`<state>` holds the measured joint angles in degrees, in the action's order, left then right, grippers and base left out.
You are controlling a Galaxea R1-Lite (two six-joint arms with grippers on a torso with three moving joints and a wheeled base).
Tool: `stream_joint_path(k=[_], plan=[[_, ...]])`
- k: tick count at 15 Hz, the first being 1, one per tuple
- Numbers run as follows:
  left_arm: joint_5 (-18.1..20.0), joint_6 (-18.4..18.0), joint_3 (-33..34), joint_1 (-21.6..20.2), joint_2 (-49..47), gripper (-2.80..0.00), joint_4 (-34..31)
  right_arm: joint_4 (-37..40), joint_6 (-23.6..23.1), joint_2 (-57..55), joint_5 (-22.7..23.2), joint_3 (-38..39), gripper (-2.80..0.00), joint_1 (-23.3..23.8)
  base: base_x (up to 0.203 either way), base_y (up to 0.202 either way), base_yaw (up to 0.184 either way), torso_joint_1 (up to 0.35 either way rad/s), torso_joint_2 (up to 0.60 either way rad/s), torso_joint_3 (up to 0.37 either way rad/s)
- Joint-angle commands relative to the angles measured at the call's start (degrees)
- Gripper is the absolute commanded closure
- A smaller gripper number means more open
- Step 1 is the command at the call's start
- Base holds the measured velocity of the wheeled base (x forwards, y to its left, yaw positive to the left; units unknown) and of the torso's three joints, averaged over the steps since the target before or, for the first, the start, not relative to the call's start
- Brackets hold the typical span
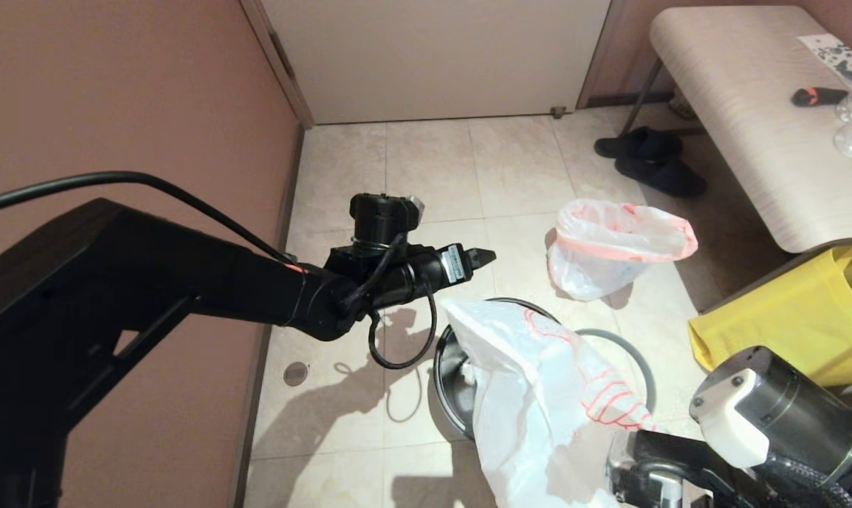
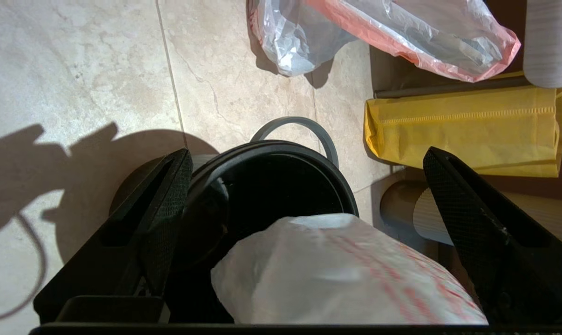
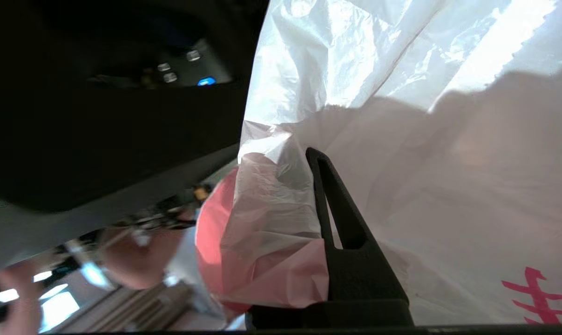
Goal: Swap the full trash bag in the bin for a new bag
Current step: Put the new garbage bag on the trash can
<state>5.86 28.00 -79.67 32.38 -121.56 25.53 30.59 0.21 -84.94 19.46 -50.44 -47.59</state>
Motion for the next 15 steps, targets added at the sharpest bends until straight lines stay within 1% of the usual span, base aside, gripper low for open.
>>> stream_joint_path(k=[1,3,6,9,11,12,15], plan=[[-0.04,0.11,1.51,-0.4,0.77,-2.8,1.37,0.03,-3.01,-3.32,-1.73,-3.72,0.0,0.88,0.0,0.0,0.0,0.0,0.0,0.0],[-0.55,-0.04,3.8,-1.68,2.34,-2.8,3.43,0.04,-3.62,-5.19,-2.92,-7.66,0.0,1.74,0.0,0.0,0.0,0.0,0.0,0.0],[-0.72,-0.15,8.18,-4.82,8.13,-2.8,3.9,0.0,-5.85,-8.31,-3.27,-12.35,0.0,5.7,0.0,0.0,0.0,0.0,0.0,0.0],[-0.61,-0.33,12.98,-5.62,11.82,-2.8,3.74,-0.22,-7.41,-10.52,-3.3,-14.15,0.0,7.59,0.0,0.0,0.0,0.0,0.0,0.0],[-0.68,-0.59,13.31,-5.13,11.52,-2.8,3.65,-0.25,-8.47,-11.99,-3.38,-15.2,0.0,8.04,0.0,0.0,0.0,0.0,0.0,0.0],[-0.72,-0.76,13.31,-4.79,11.03,0.0,3.74,-0.18,-8.47,-12.18,-3.38,-15.56,0.0,8.04,0.0,0.0,0.0,0.0,0.0,0.0],[-0.75,-1.54,12.99,-3.16,10.33,0.0,3.73,-0.18,-8.56,-12.18,-3.38,-16.35,0.0,7.87,0.0,0.0,0.0,0.0,0.0,0.0]])
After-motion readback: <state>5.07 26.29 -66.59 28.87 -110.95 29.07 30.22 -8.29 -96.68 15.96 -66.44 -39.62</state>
